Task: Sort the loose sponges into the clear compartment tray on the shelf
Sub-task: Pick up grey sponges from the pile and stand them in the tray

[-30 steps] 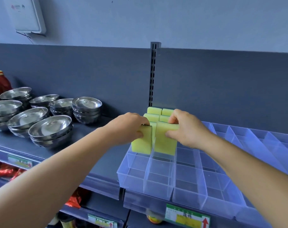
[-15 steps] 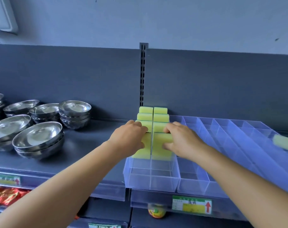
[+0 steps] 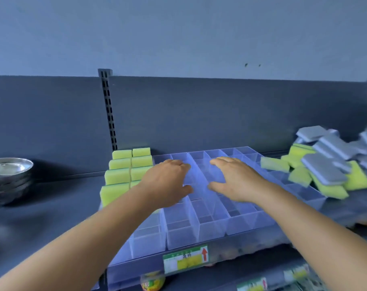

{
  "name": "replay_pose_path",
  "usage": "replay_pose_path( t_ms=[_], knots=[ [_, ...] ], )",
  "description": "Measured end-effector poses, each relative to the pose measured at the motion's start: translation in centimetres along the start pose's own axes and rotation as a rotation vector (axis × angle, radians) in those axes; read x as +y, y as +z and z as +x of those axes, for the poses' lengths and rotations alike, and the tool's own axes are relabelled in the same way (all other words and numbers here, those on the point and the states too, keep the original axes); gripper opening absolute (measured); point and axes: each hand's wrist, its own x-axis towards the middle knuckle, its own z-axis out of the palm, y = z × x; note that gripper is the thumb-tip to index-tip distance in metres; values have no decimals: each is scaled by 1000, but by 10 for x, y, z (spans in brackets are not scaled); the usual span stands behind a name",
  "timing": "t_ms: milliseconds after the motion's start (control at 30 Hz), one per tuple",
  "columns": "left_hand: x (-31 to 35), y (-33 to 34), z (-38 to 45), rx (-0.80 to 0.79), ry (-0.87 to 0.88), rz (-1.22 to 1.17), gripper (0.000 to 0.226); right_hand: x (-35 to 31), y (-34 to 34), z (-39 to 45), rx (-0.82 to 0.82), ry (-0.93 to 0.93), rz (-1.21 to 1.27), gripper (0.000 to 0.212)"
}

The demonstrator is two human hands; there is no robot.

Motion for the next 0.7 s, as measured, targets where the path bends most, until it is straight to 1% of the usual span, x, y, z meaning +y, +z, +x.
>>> replay_pose_path(
  t_ms=[233,367,533,700],
  knots=[
    [81,9,58,-9,97,-35,51,89,-18,-24,33,113,-37,68],
    [134,16,93,-23,125,-62,50,150,-29,-35,40,155,-13,66],
    [206,25,141,-27,182,-100,57,228,-42,-42,54,206,-13,66],
    [267,35,187,-34,191,-111,52,298,-54,-46,84,236,7,62]
  ],
)
